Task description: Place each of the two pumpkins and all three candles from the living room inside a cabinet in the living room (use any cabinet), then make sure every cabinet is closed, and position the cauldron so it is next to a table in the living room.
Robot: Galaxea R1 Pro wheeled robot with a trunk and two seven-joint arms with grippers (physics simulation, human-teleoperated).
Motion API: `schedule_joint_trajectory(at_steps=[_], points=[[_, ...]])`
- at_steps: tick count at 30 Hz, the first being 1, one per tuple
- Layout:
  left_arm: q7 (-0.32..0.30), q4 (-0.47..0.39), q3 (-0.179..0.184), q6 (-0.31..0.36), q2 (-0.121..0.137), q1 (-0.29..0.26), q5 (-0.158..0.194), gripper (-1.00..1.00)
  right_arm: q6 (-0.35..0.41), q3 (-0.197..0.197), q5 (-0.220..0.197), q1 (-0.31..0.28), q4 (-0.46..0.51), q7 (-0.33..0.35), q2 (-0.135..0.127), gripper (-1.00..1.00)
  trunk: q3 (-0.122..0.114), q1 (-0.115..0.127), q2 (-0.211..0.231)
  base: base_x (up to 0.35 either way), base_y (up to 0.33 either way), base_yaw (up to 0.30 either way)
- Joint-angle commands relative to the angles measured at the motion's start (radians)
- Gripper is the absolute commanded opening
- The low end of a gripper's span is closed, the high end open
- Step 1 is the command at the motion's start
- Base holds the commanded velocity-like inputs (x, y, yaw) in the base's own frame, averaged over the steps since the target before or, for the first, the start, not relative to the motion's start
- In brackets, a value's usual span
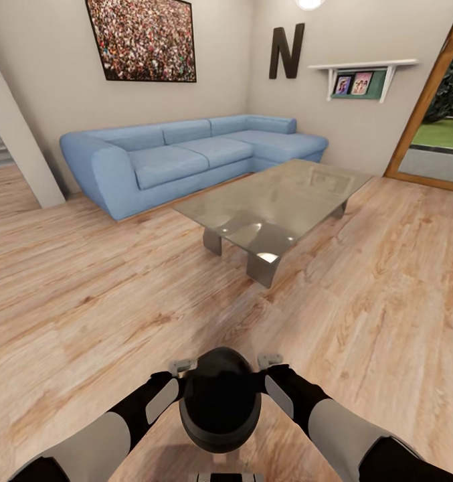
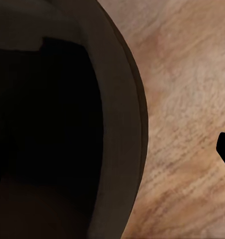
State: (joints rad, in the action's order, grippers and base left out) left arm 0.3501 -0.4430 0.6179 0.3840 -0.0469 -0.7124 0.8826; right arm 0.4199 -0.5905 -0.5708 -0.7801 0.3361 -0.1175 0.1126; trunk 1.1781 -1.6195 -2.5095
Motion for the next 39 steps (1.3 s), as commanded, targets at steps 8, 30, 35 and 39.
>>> schedule_joint_trajectory(at_steps=[8,30,35,39], points=[[0.009,-0.002,0.008,0.001,0.001,-0.001,0.009,1.0,0.004,-0.008,-0.011,-0.001,0.002,-0.008,-0.003,1.0,0.009,-0.001,-0.001,0.0,0.0,0.0],[0.009,-0.002,0.008,-0.001,0.001,-0.001,0.007,1.0,-0.06,-0.008,-0.011,-0.001,-0.035,-0.007,-0.01,1.0,0.009,-0.001,-0.001,0.0,0.0,0.0],[0.009,-0.002,0.008,-0.001,0.001,-0.001,0.007,1.0,-0.059,-0.009,-0.011,-0.001,-0.037,-0.007,-0.01,1.0,0.016,-0.002,-0.001,0.0,0.0,0.0],[0.009,-0.002,0.008,-0.001,0.001,-0.001,0.007,1.0,-0.059,-0.009,-0.011,-0.001,-0.037,-0.007,-0.01,1.0,0.02,-0.002,-0.002,0.0,0.0,0.0]])
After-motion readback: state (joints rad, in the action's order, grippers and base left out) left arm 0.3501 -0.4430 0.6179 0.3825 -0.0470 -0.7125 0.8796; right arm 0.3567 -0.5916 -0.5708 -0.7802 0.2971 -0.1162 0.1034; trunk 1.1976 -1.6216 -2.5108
